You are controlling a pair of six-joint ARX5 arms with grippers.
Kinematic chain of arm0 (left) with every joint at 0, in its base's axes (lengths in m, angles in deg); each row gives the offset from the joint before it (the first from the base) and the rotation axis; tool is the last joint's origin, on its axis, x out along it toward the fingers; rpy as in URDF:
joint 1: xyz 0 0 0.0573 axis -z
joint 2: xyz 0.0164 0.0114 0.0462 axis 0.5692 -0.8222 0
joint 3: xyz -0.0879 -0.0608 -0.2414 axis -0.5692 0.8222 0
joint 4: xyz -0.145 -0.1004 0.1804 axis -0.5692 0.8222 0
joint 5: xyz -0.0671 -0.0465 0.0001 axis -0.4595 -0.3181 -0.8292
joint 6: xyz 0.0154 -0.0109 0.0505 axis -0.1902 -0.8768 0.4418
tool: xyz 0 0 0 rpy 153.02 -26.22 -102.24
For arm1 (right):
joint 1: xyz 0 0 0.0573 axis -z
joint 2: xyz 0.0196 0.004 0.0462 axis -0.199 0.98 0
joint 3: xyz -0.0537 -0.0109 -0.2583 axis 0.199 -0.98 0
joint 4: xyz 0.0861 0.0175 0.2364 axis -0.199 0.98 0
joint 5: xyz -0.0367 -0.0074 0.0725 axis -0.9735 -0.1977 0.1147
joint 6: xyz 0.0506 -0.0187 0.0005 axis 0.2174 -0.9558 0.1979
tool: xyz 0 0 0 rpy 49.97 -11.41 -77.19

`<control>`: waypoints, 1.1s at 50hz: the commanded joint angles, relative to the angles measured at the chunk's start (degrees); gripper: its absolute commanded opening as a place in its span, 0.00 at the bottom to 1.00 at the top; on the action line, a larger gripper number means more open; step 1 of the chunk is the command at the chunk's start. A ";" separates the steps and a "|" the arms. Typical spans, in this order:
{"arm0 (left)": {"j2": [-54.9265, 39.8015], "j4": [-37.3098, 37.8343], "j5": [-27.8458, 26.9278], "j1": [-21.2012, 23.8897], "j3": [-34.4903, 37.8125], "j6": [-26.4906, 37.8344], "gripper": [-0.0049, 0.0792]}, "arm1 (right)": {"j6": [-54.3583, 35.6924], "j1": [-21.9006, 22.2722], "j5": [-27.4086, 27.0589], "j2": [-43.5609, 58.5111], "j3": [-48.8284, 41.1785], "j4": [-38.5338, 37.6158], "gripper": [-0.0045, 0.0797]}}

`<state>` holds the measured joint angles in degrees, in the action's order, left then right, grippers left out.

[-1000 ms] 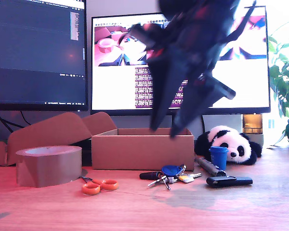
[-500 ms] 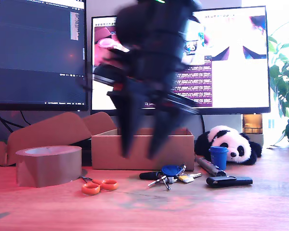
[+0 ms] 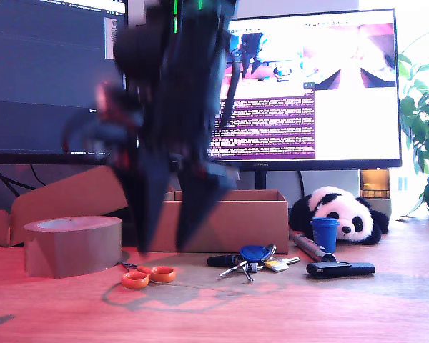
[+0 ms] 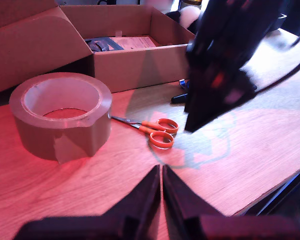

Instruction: Pick up the scissors and place it inside the cardboard box

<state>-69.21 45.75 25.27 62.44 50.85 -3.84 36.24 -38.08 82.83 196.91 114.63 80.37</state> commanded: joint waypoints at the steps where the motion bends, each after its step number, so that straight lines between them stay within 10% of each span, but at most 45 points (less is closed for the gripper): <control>1: -0.28 -0.33 -0.04 0.17 0.92 0.48 0.03 | -0.42 -0.20 -0.22 0.87 0.31 -0.92 0.49; 55: -0.28 -0.31 0.15 0.17 0.92 0.48 0.03 | -1.46 -0.17 -0.26 4.39 0.31 -8.59 0.49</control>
<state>-69.21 45.75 25.44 62.44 50.85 -3.84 34.89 -38.11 82.52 200.06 114.63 72.09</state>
